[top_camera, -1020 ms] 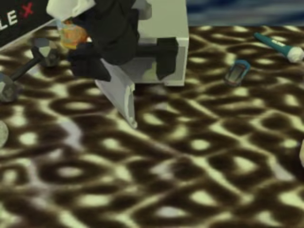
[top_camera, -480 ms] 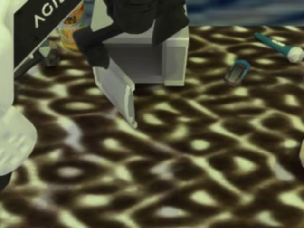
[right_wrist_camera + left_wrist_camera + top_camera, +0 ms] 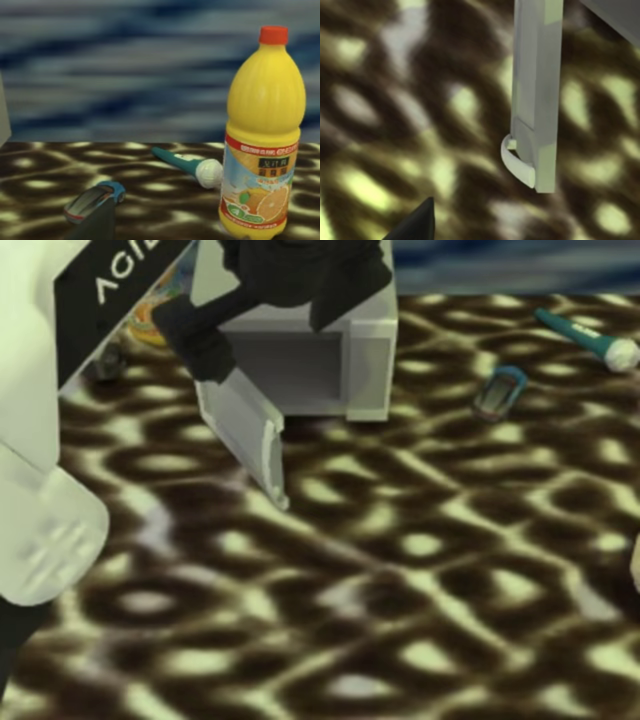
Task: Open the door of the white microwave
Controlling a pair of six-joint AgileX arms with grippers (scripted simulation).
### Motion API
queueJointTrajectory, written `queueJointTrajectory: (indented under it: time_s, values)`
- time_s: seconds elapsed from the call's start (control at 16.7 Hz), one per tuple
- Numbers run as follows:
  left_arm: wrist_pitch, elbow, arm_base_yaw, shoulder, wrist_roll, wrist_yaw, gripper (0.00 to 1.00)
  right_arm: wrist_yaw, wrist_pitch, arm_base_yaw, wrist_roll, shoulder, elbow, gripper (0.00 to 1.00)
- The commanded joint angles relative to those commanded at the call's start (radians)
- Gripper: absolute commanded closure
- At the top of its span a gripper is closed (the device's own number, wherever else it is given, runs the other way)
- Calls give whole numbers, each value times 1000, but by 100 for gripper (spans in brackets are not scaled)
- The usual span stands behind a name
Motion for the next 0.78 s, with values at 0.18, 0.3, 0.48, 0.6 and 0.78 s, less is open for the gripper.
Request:
queueJointTrajectory:
  time_s: [0.18,0.3,0.48,0.6,0.78]
  values:
    - [14,-2,7,3,4,2,0,0,0,0,0,0,0,0]
    - [53,-54,12,-6,12,1,0,0,0,0,0,0,0,0]
    - [153,-180,25,-33,26,2,0,0,0,0,0,0,0,0]
    - [235,-281,36,-56,37,2,0,0,0,0,0,0,0,0]
    - [359,-433,52,-89,53,3,0,0,0,0,0,0,0,0]
